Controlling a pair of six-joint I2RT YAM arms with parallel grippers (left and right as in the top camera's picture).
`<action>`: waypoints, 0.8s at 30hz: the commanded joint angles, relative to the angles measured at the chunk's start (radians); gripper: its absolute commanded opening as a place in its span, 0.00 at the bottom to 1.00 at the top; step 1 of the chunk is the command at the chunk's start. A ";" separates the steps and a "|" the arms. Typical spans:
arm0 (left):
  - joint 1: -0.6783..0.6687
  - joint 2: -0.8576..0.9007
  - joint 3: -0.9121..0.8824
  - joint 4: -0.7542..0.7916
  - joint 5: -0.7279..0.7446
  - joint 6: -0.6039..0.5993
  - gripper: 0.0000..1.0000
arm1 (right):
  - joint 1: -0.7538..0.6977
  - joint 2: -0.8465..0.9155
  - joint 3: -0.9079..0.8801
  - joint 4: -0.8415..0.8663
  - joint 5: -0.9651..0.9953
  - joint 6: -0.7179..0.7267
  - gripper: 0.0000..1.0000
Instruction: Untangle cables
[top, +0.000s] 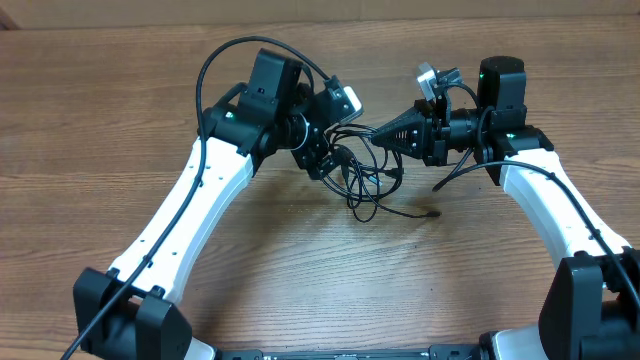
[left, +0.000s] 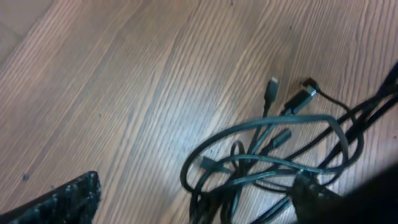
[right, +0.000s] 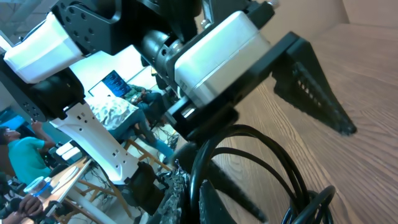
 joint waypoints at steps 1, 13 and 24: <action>-0.006 0.015 0.020 0.007 0.064 0.045 0.67 | 0.002 -0.030 0.030 0.007 -0.033 0.004 0.04; -0.006 -0.039 0.024 0.001 0.165 -0.035 0.04 | 0.001 -0.029 0.029 0.006 -0.008 0.003 0.04; 0.030 -0.259 0.101 0.000 0.050 -0.319 0.04 | 0.001 -0.029 0.028 -0.106 0.155 0.003 1.00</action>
